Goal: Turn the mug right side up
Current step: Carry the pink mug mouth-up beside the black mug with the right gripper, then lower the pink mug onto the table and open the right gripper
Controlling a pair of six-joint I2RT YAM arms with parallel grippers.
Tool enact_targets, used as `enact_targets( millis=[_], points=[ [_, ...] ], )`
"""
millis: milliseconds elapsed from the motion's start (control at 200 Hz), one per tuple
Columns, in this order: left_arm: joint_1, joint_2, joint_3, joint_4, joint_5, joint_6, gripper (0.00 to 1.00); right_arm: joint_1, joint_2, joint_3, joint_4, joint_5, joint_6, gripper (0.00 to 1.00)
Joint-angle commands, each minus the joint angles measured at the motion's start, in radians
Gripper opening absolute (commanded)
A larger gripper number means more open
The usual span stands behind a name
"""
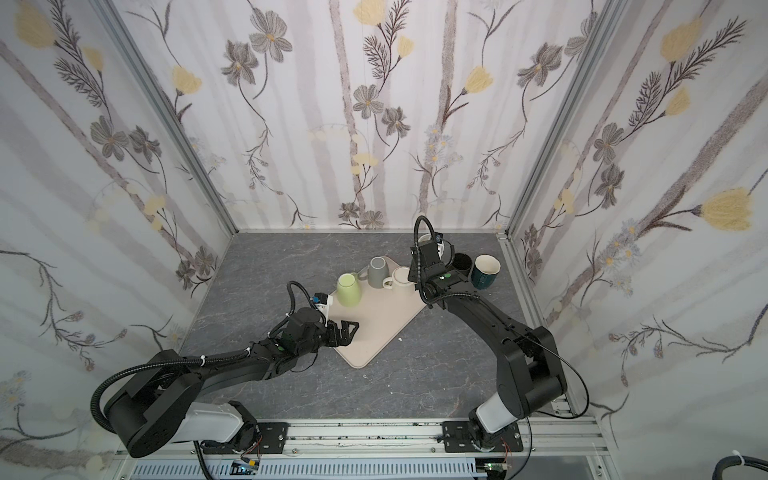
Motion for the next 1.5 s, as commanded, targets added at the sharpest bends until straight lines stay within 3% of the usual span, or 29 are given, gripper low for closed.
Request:
enact_targets(
  millis=[0,140,350,1004,1119,1154,1199,1254,1364,1494],
  points=[
    [0.0,-0.016,0.015,-0.001,0.005,0.019,1.0,-0.021,0.061,0.076,0.026,-0.003,-0.027,0.0],
    [0.0,-0.036,0.016,-0.017,-0.008,0.025,1.0,-0.047,0.146,0.142,-0.005,0.019,-0.043,0.0],
    [0.0,-0.046,0.014,-0.022,-0.01,0.024,1.0,-0.094,0.244,0.183,-0.025,-0.049,-0.041,0.0],
    [0.0,-0.037,0.018,-0.021,0.002,0.015,1.0,-0.145,0.351,0.205,-0.051,-0.141,-0.014,0.03],
    [0.0,-0.035,0.018,-0.021,0.004,0.015,1.0,-0.146,0.365,0.214,-0.063,-0.143,-0.013,0.17],
    [0.0,-0.036,0.019,-0.021,0.004,0.015,1.0,-0.146,0.368,0.218,-0.067,-0.143,-0.013,0.28],
    [0.0,-0.037,0.019,-0.022,0.004,0.015,1.0,-0.146,0.37,0.22,-0.068,-0.144,-0.012,0.53],
    [0.0,-0.038,0.019,-0.023,0.003,0.014,1.0,-0.146,0.368,0.218,-0.071,-0.143,-0.013,0.66],
    [0.002,-0.038,0.019,-0.024,0.003,0.015,1.0,-0.146,0.359,0.218,-0.074,-0.133,-0.013,0.81],
    [0.0,-0.038,0.021,-0.029,0.0,0.015,1.0,-0.145,0.328,0.213,-0.078,-0.128,-0.012,0.85]
  ],
)
